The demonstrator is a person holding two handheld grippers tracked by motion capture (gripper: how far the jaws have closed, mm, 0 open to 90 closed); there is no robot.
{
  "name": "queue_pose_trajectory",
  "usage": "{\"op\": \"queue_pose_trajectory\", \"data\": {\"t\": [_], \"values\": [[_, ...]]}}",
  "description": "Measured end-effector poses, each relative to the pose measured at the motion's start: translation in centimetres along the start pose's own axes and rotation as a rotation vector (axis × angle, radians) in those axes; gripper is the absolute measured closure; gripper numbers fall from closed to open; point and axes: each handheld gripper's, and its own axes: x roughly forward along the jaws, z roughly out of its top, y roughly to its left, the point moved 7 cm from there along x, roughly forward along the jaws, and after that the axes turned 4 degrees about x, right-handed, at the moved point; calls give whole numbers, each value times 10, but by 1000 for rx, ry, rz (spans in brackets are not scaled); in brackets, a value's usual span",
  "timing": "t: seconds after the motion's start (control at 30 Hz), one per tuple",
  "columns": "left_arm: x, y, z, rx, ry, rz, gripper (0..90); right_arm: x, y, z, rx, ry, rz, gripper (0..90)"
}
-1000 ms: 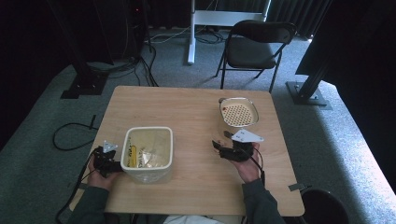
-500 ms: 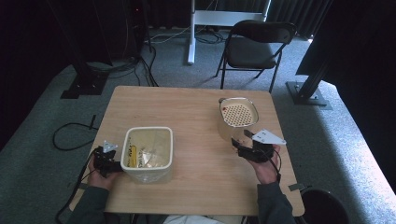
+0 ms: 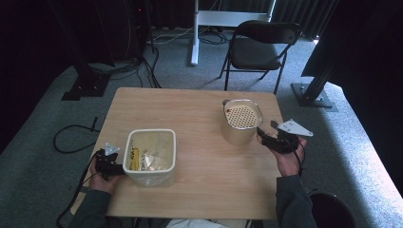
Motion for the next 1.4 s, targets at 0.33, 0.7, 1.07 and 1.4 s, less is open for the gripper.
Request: {"op": "queue_pose_trajectory", "data": {"t": [0.33, 0.7, 1.07, 1.4], "values": [[0, 0, 0, 0, 0, 0, 12, 18, -28, 12, 1, -5, -91, 347], [0, 0, 0, 0, 0, 0, 13, 36, -34, 19, -40, -5, -129, 350], [0, 0, 0, 0, 0, 0, 13, 48, -41, 32, -143, 41, -229, 355], [0, 0, 0, 0, 0, 0, 12, 53, -39, 50, -207, 53, -264, 361]]}}
